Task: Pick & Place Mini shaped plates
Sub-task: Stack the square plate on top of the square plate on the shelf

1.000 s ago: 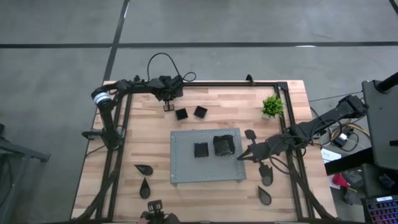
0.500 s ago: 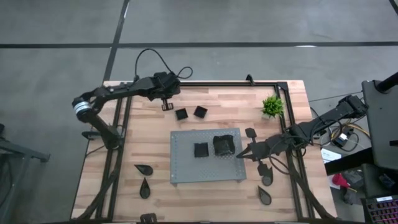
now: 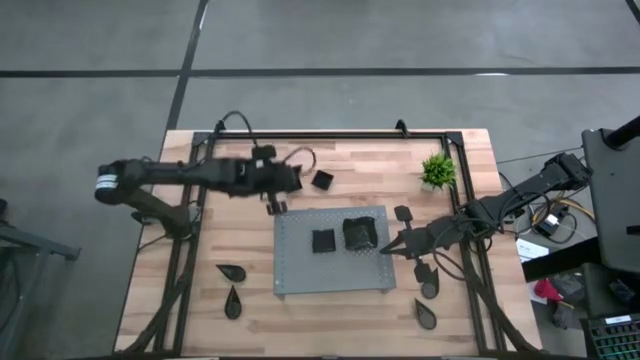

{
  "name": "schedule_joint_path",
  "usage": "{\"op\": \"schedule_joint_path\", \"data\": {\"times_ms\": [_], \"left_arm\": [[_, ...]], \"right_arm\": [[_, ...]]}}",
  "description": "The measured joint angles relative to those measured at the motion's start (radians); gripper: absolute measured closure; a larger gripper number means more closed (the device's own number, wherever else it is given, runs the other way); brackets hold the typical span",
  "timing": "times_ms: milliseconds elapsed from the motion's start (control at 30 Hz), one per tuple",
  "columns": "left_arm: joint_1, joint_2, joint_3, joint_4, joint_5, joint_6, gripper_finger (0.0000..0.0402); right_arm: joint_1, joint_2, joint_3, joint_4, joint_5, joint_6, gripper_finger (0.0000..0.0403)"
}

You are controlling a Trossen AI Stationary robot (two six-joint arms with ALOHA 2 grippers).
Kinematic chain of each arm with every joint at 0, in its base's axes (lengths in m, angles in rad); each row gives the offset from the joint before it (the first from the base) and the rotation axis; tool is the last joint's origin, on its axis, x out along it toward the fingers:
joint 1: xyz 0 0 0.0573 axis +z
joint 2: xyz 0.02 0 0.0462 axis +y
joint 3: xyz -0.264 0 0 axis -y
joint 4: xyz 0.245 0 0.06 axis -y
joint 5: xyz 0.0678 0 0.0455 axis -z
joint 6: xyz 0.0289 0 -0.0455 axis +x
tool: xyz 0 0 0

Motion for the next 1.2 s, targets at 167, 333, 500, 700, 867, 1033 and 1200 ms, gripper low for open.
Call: {"op": "schedule_joint_path", "data": {"times_ms": [167,333,500,700,867,1033,1200], "left_arm": [[-0.168,0.031,0.042,-0.001,-0.140,-0.204,0.0402],[-0.300,0.056,0.088,-0.006,-0.253,-0.373,0.0402],[-0.418,0.096,0.120,-0.005,-0.282,-0.487,0.0401],[-0.542,0.165,0.167,0.047,-0.367,-0.515,0.0401],[-0.580,0.256,0.273,0.034,-0.366,-0.556,0.0401],[-0.609,0.369,0.426,-0.112,-0.390,-0.594,0.0401],[-0.612,0.472,0.583,-0.365,-0.428,-0.681,0.0401]], "right_arm": [[0.000,0.000,0.000,0.000,0.022,-0.003,0.0394],[0.000,0.000,0.000,0.000,0.053,0.007,0.0394],[0.000,0.000,0.000,0.000,0.053,0.019,0.0394],[0.000,0.000,0.000,-0.001,0.053,0.039,0.0394],[0.000,0.000,-0.001,0.000,0.053,0.037,0.0394],[0.000,0.000,-0.002,0.000,0.053,0.038,0.0394],[0.000,0.000,-0.003,0.000,0.053,0.039,0.0394]]}}
